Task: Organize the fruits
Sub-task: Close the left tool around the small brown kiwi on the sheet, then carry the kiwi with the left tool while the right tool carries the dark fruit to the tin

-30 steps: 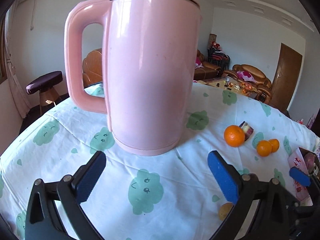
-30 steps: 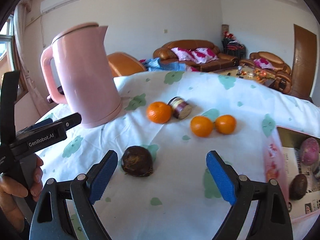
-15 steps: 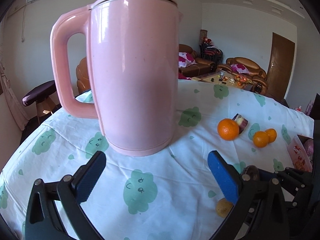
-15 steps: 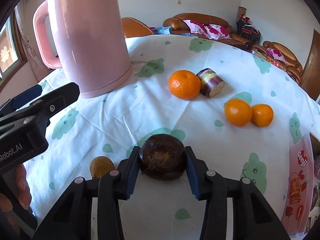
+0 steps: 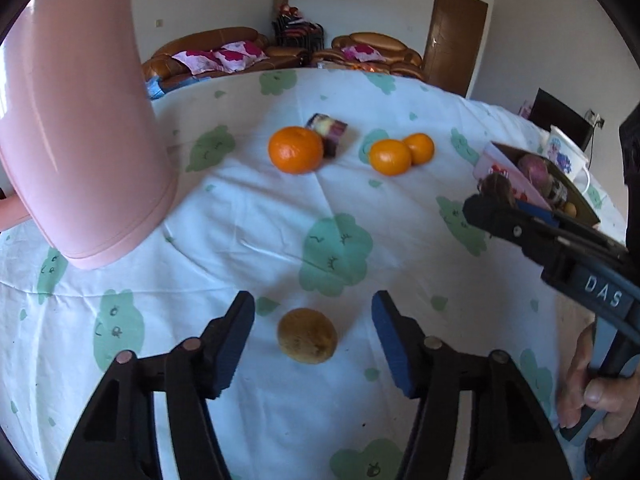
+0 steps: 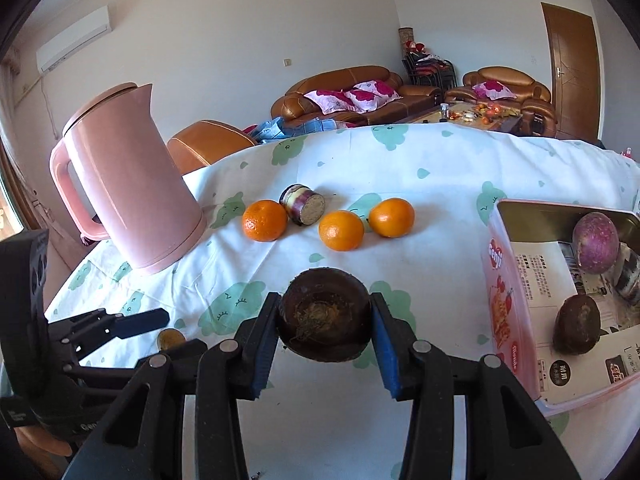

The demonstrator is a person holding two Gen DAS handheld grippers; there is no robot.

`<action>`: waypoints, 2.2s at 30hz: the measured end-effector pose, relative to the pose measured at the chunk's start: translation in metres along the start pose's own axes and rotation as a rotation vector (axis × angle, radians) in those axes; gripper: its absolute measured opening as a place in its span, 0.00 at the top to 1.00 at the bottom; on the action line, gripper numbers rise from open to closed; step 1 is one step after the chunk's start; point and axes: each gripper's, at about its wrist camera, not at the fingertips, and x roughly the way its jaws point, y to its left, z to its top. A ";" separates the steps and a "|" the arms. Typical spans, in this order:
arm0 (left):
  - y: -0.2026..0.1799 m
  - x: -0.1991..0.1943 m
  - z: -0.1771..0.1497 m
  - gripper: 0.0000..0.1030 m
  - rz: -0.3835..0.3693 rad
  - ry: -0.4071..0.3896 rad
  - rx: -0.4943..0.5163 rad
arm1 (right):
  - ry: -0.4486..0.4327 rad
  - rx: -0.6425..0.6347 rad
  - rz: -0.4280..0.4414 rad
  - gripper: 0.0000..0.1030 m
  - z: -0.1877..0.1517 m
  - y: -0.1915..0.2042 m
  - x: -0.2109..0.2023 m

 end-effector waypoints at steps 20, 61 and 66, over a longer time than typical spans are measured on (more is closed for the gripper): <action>0.032 -0.048 0.007 0.72 0.017 -0.381 -0.203 | -0.181 0.002 0.024 0.56 0.008 -0.005 -0.031; -0.047 -0.047 0.017 0.72 0.236 -0.452 -0.136 | -0.294 -0.117 -0.178 0.56 0.005 -0.046 -0.068; -0.070 -0.044 0.025 0.72 0.211 -0.455 -0.117 | -0.307 -0.105 -0.205 0.56 0.007 -0.065 -0.076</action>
